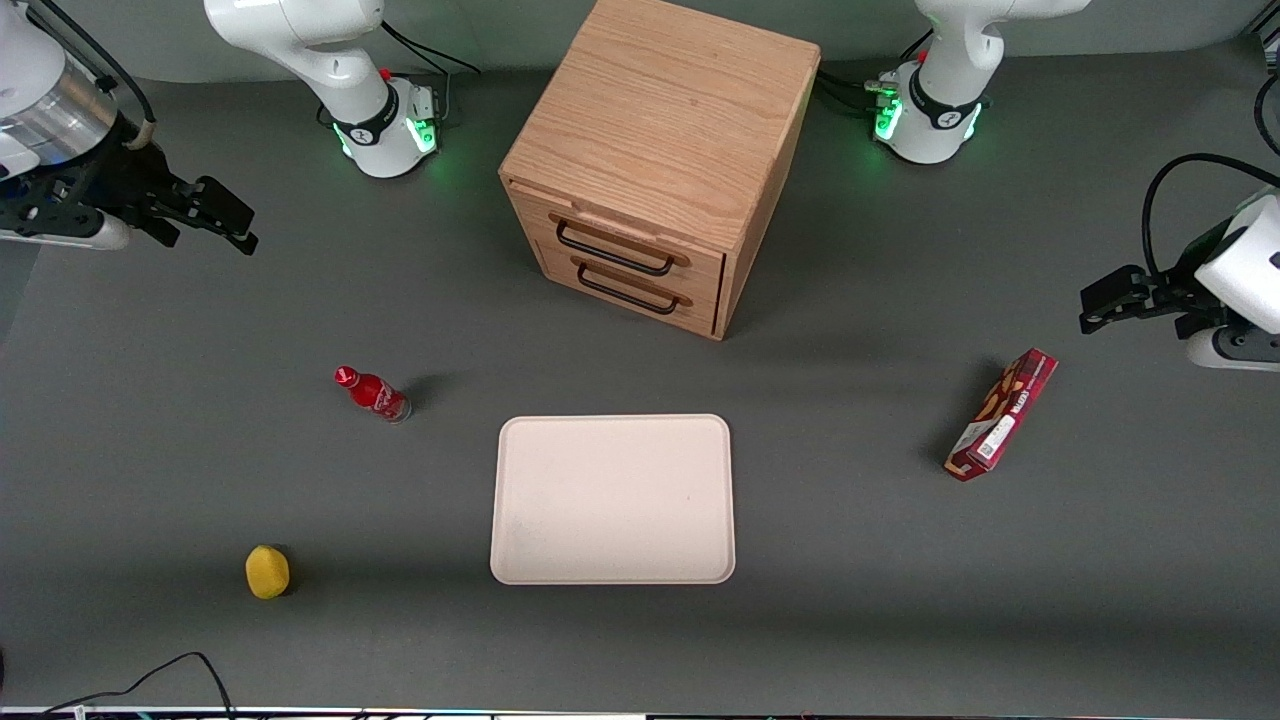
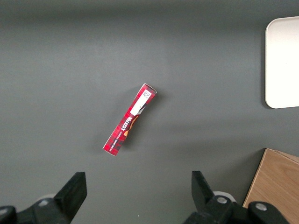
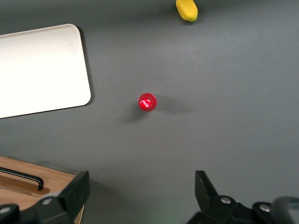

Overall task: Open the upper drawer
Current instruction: 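Move the right gripper toward the upper drawer's black handle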

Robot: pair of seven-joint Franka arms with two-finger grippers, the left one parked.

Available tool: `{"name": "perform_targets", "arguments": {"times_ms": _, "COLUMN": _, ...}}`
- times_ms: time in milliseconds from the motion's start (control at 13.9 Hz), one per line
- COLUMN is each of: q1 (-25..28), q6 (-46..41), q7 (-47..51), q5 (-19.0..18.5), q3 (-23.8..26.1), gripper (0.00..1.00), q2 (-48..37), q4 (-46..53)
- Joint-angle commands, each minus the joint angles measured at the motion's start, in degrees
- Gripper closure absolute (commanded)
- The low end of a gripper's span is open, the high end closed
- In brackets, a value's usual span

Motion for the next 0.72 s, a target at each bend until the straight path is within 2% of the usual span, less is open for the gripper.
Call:
{"name": "perform_targets", "arguments": {"times_ms": 0, "q1": -0.20, "q6": -2.07, "q7": -0.43, "q5": 0.05, "q3": -0.04, "gripper": 0.00, "q2": 0.66, "q4": 1.40}}
{"name": "perform_targets", "arguments": {"times_ms": 144, "q1": -0.11, "q6": -2.43, "q7": -0.52, "q5": 0.14, "q3": 0.05, "gripper": 0.00, "q2": 0.66, "q4": 1.66}}
{"name": "perform_targets", "arguments": {"times_ms": 289, "q1": 0.50, "q6": -4.95, "q7": -4.62, "q5": 0.67, "q3": 0.22, "gripper": 0.00, "q2": 0.49, "q4": 1.75}}
{"name": "perform_targets", "arguments": {"times_ms": 433, "q1": 0.51, "q6": -7.61, "q7": -12.35, "q5": 4.78, "q3": 2.93, "gripper": 0.00, "q2": 0.57, "q4": 4.89}}
{"name": "perform_targets", "arguments": {"times_ms": 649, "q1": 0.68, "q6": -8.40, "q7": -21.13, "q5": 7.25, "q3": 8.46, "gripper": 0.00, "q2": 2.58, "q4": 8.33}}
